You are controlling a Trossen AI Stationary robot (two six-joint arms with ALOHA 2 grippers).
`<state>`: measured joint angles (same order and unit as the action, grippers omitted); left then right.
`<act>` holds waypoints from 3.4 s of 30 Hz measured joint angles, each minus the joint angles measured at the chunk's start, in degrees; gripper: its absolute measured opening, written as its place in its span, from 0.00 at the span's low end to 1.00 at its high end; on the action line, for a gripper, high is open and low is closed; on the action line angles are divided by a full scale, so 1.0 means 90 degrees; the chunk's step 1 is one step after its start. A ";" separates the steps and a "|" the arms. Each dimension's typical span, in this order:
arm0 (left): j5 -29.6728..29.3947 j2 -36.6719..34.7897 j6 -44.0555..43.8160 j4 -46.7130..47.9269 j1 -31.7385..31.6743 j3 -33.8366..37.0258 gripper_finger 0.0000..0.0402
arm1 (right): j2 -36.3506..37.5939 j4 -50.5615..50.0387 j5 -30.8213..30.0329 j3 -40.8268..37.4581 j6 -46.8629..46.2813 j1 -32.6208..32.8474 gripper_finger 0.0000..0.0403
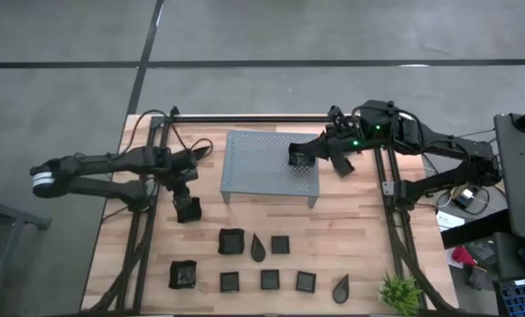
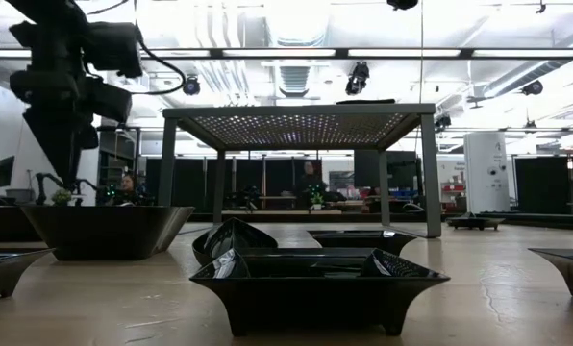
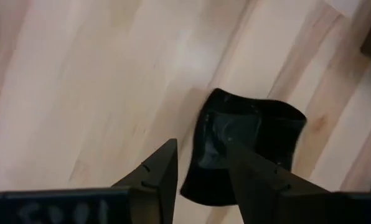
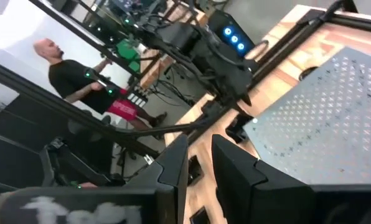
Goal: Pick & Place Mini shaped plates
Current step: Stack the black distorted square plate on top of the other black distorted square plate on the shelf
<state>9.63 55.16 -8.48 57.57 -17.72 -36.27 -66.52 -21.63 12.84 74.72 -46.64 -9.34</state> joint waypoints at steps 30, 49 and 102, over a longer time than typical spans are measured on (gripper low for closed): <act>-0.0213 0.2027 -0.0157 -0.0374 0.0018 0.0000 0.29 | -0.0010 0.0502 -0.0340 0.0000 0.0030 -0.0001 0.20; 0.0500 0.1128 -0.0799 0.1287 0.0013 -0.0034 0.00 | -0.0007 0.0498 -0.0527 -0.0002 -0.0029 -0.0001 0.18; -0.3175 0.0028 -0.2016 -0.6723 0.0080 -0.2702 0.00 | -0.3568 0.1314 -0.6810 0.3484 0.4602 0.1616 0.34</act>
<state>-18.95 55.41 -26.62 -2.94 -17.00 -60.59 -98.64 -9.81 -48.45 106.07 -5.21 5.20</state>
